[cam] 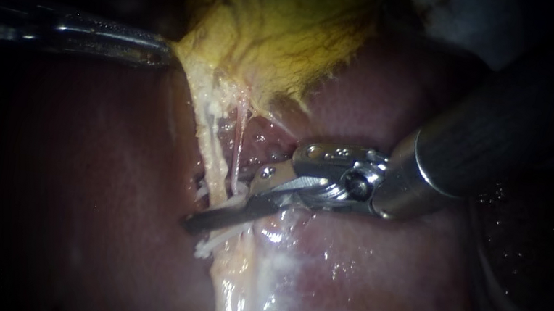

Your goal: Clipping second clip left tube

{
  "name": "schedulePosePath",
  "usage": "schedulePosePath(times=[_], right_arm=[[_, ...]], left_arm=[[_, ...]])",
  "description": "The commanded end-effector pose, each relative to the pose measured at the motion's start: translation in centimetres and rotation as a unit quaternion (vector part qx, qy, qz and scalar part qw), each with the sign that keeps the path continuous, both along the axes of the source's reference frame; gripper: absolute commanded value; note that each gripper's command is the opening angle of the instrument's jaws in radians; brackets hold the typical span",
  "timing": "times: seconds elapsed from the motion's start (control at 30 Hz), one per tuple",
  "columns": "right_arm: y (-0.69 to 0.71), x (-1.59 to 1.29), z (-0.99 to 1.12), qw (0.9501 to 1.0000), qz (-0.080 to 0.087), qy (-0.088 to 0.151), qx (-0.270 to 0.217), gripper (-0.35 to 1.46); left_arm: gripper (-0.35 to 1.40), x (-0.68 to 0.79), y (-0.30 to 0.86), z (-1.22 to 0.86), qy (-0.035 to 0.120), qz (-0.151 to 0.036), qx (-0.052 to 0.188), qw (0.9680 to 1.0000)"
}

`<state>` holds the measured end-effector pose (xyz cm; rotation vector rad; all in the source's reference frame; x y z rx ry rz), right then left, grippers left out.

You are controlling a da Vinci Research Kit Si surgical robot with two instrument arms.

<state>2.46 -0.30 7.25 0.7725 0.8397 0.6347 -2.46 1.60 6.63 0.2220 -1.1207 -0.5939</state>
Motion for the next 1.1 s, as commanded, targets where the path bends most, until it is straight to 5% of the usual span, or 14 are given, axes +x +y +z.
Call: schedulePosePath(times=[0.03, 0.37, 0.83, 1.1], right_arm=[[0.01, -0.01, 0.00, 1.0000, 0.000, 0.000, 0.000, 0.39], [0.13, -0.28, 0.05, 0.9997, 0.007, 0.001, -0.024, 0.61], [0.41, -0.79, -0.18, 0.9982, 0.005, 0.023, -0.055, 0.61], [0.51, -0.90, -0.39, 0.9969, -0.006, 0.067, -0.042, 0.61]], left_arm=[[-0.35, 0.00, 0.00, 0.00, 0.000, 0.000, 0.000, 1.0000], [-0.35, 0.00, 0.00, 0.00, 0.000, 0.000, 0.000, 1.0000], [-0.35, 0.01, 0.00, 0.00, 0.000, 0.000, 0.000, 1.0000], [-0.35, 0.01, -0.01, 0.00, 0.000, 0.000, 0.000, 1.0000]])
